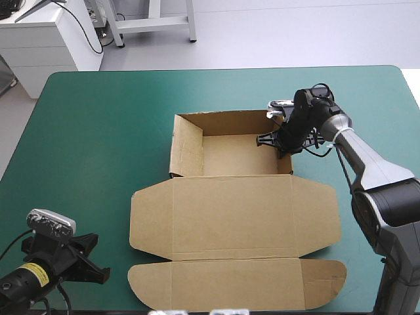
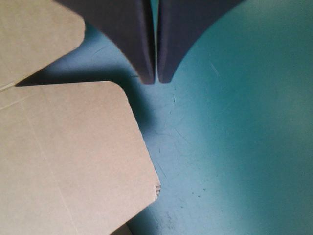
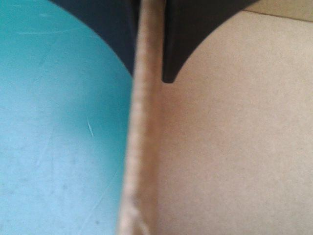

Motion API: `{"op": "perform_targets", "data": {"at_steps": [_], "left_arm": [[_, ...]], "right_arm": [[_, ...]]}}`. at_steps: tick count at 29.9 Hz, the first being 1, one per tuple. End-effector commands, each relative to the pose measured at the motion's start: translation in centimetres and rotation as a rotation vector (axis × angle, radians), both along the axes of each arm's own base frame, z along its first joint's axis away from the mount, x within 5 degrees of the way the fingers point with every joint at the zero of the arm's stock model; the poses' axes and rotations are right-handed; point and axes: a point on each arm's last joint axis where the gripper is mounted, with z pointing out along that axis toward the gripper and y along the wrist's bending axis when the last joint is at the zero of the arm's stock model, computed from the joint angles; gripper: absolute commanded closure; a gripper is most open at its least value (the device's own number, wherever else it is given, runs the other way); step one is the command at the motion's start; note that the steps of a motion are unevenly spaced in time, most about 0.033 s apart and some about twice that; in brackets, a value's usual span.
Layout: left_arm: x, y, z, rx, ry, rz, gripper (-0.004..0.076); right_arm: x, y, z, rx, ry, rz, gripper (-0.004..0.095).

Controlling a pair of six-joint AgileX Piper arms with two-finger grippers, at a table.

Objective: Fold the box

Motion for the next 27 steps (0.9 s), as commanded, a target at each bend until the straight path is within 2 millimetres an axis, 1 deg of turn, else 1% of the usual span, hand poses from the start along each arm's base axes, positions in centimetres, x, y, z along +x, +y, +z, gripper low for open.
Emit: {"op": "perform_targets", "data": {"at_steps": [1,4,7,10,11,14,16,19,22,25,27], "left_arm": [[0.0,0.0,0.1,-0.037,-0.068,-0.006,0.0731],[-0.4,0.1,-0.3,-0.051,-0.097,-0.007,0.0731],[-0.9,0.4,0.0,-0.067,-0.145,-0.007,0.0731],[-1.4,0.6,0.1,-0.085,-0.177,-0.008,0.0731],[-1.4,0.7,0.0,-0.087,-0.181,-0.008,0.0731],[-1.6,0.7,0.0,-0.091,-0.188,-0.008,0.0731],[-1.6,0.8,0.0,-0.091,-0.189,-0.008,0.0731],[-1.6,0.8,0.0,-0.089,-0.19,-0.007,0.0731],[-1.6,0.8,0.0,-0.089,-0.19,-0.007,0.0731],[-1.6,0.8,0.0,-0.089,-0.19,-0.007,0.0731],[-1.6,0.8,0.0,-0.089,-0.19,-0.007,0.0731]], "right_arm": [[-0.8,-0.4,4.1,0.023,-0.107,0.034,0.0929],[-0.8,-1.1,6.0,0.013,-0.169,0.028,0.0929],[-0.8,-2.8,9.2,0.007,-0.257,0.001,0.0929],[-1.0,-6.1,12.7,-0.042,-0.348,-0.039,0.0929],[-1.2,-7.4,13.4,-0.064,-0.363,-0.067,0.0929],[-1.7,-12.2,15.5,-0.145,-0.412,-0.178,0.0929],[-2.0,-16.0,16.1,-0.191,-0.424,-0.267,0.0929],[-2.8,-21.0,16.1,-0.223,-0.423,-0.376,0.0929],[-3.4,-24.8,15.7,-0.242,-0.428,-0.473,0.0929],[-3.6,-27.5,15.2,-0.257,-0.438,-0.539,0.0929],[-3.7,-28.7,14.8,-0.264,-0.434,-0.567,0.0929]]}}
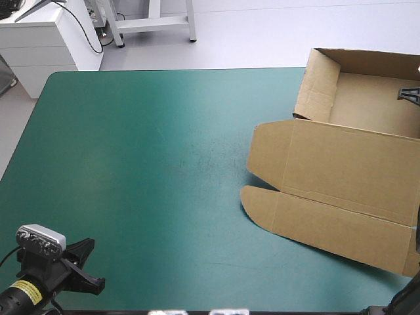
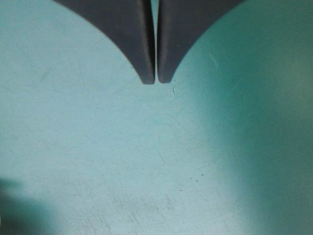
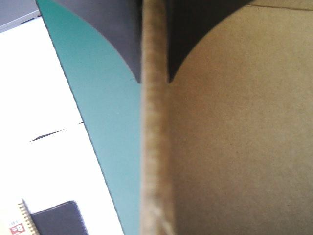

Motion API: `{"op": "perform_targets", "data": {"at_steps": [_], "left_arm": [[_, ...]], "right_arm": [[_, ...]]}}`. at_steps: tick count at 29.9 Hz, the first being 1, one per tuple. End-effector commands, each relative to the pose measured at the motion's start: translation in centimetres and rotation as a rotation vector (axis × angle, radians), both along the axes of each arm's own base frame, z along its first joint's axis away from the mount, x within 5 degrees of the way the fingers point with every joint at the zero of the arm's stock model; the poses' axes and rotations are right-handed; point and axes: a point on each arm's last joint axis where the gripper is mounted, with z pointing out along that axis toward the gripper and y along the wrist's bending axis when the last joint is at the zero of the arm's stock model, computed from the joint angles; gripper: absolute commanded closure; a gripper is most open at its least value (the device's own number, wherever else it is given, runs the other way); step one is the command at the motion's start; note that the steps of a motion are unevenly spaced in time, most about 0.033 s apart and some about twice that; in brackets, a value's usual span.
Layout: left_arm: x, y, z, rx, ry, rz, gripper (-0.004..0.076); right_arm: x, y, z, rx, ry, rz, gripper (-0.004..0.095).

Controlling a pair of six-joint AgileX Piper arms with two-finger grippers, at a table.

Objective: Fold the box

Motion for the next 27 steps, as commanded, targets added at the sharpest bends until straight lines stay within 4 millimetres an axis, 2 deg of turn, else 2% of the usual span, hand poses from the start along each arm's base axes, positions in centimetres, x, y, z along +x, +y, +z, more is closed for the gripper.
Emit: {"op": "perform_targets", "data": {"at_steps": [1,10,13,16,20,22,27], "left_arm": [[0.3,-0.2,1.2,-0.038,-0.077,-0.005,0.0731],[0.3,-0.2,1.2,-0.037,-0.075,-0.005,0.0731],[0.3,-0.2,1.2,-0.036,-0.074,-0.005,0.0731],[0.3,-0.2,1.2,-0.036,-0.074,-0.005,0.0731],[0.5,0.2,0.7,0.029,-0.087,0.015,0.0731],[0.7,0.4,0.1,0.066,-0.072,0.023,0.0731],[0.7,0.3,-0.3,0.069,-0.057,0.022,0.0731]], "right_arm": [[-1.0,-1.6,2.4,-0.042,-0.121,-0.04,0.0929],[0.9,-2.9,-1.7,0.013,-0.008,-0.057,0.0905],[1.3,-3.0,-2.7,0.024,0.022,-0.048,0.0812],[1.3,-3.0,-2.7,0.024,0.024,-0.044,0.0634],[0.6,-2.6,-1.8,0.029,0.027,-0.042,0.0293],[-0.1,-2.3,-0.8,0.024,0.023,-0.037,0.0187],[-2.3,-0.1,3.6,0.047,-0.11,0.039,0.0173]]}}
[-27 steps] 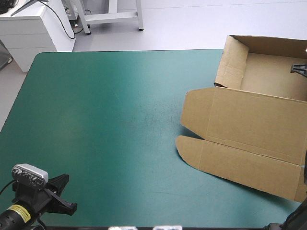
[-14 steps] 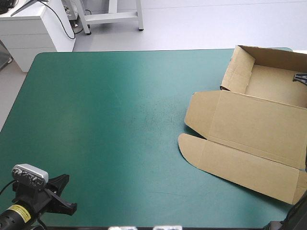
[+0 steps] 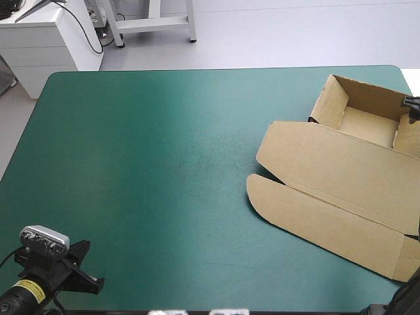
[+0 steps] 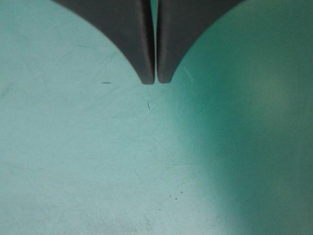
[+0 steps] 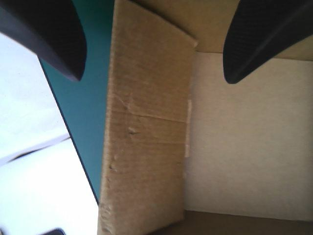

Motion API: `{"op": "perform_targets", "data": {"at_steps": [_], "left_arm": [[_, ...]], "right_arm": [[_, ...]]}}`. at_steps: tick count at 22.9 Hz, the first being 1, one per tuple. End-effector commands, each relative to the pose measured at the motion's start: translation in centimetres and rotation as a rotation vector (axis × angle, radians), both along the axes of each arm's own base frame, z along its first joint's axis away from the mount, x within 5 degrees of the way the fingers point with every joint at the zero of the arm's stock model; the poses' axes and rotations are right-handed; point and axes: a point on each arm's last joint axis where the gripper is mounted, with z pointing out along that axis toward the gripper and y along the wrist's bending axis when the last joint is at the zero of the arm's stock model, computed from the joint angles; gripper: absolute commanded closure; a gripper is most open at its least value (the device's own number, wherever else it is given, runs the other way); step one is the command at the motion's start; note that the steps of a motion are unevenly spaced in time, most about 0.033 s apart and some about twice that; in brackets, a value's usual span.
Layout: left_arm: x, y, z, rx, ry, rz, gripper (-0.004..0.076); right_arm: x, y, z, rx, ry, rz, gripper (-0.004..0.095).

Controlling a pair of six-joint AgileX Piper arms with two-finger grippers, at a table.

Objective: Fold the box

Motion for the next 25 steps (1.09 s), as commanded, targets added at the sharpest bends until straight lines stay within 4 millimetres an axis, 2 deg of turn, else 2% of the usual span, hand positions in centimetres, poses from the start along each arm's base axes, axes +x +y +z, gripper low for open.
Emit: {"op": "perform_targets", "data": {"at_steps": [1,2,3,4,5,6,7,8,9,11,12,13,16,22,25], "left_arm": [[0.3,-0.2,1.1,-0.028,-0.071,-0.009,0.0731],[0.3,-0.2,1.1,-0.028,-0.071,-0.009,0.0731],[0.3,-0.2,1.1,-0.028,-0.071,-0.009,0.0731],[0.3,-0.2,1.1,-0.028,-0.071,-0.009,0.0731],[0.3,-0.2,1.1,-0.028,-0.07,-0.009,0.0731],[0.3,-0.2,1.1,-0.03,-0.07,-0.009,0.0731],[0.3,-0.2,1.1,-0.032,-0.069,-0.01,0.0731],[0.3,-0.2,1.1,-0.034,-0.067,-0.011,0.0731],[0.2,-0.3,1.1,-0.048,-0.06,-0.015,0.0731],[0.1,-0.6,1.2,-0.088,-0.058,-0.028,0.0731],[0.0,-0.7,1.2,-0.106,-0.062,-0.043,0.0731],[-0.2,-0.8,1.3,-0.119,-0.073,-0.061,0.0731],[-0.9,-1.1,1.8,-0.169,-0.141,-0.13,0.0731],[-1.7,-0.9,1.9,-0.179,-0.186,-0.159,0.0731],[-2.0,-0.8,2.0,-0.177,-0.208,-0.166,0.0731]], "right_arm": [[-3.8,2.8,7.6,-0.006,-0.221,0.078,0.0185],[-4.4,3.4,8.6,0.008,-0.256,0.095,0.0211],[-6.1,5.7,10.4,0.044,-0.325,0.164,0.0312],[-6.7,6.7,10.9,0.053,-0.343,0.201,0.0373],[-8.3,9.2,11.7,0.052,-0.367,0.276,0.0563],[-9.1,10.4,11.9,0.042,-0.384,0.31,0.0649],[-10.9,13.3,12.3,0.023,-0.421,0.399,0.0863],[-11.7,14.3,12.3,0.011,-0.438,0.437,0.0935],[-14.1,17.0,12.4,-0.014,-0.494,0.536,0.0917],[-17.9,19.7,12.0,-0.038,-0.591,0.652,0.0928],[-20.3,20.3,11.7,-0.061,-0.641,0.693,0.0927],[-22.2,20.6,10.5,-0.081,-0.667,0.718,0.0927],[-27.6,19.9,6.4,-0.178,-0.806,0.69,0.0927],[-33.1,19.1,0.2,-0.231,-0.914,0.647,0.0928],[-35.0,19.0,-2.0,-0.244,-0.961,0.642,0.0928]]}}
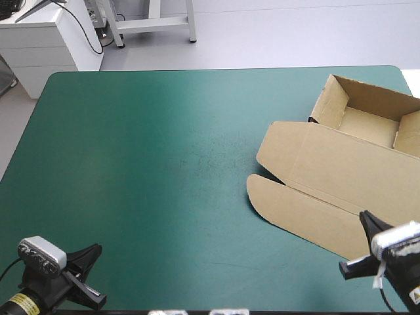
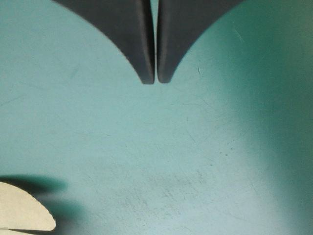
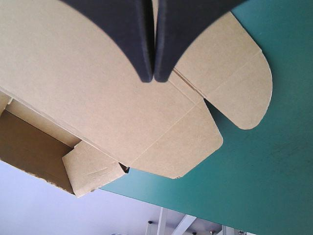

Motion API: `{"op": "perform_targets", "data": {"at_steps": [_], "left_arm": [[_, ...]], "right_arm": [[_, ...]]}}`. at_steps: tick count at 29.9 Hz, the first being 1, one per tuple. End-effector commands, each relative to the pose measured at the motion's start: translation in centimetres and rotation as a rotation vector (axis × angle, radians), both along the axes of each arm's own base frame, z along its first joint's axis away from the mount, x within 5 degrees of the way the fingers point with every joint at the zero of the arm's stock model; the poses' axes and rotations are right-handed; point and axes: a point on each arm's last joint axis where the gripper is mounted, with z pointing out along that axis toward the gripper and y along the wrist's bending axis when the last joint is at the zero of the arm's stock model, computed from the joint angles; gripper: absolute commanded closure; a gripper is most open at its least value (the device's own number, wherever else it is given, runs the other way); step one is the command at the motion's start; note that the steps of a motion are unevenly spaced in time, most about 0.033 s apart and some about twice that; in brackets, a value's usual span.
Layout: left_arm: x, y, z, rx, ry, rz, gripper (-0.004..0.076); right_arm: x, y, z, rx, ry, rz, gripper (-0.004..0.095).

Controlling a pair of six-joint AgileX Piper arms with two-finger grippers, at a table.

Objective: Fold the box

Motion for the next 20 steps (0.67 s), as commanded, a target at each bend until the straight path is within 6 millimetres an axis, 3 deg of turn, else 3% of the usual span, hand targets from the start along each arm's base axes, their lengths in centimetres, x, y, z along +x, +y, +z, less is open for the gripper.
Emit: {"op": "perform_targets", "data": {"at_steps": [1,8,15,20], "left_arm": [[-0.1,-0.1,1.4,-0.042,-0.095,-0.017,0.0731],[-0.4,0.1,1.2,-0.026,-0.114,-0.027,0.0731],[0.0,-0.4,0.3,-0.075,-0.117,-0.036,0.0731],[0.1,-0.4,0.4,-0.086,-0.123,-0.035,0.0731]], "right_arm": [[-1.7,-0.2,-0.5,0.023,-0.155,-0.012,0.0927],[-4.2,-0.6,-1.9,0.061,-0.257,-0.039,0.0928],[-3.7,-0.7,-3.7,0.059,-0.133,-0.053,0.0928],[-3.6,-0.7,-3.7,0.077,-0.135,-0.063,0.0929]]}}
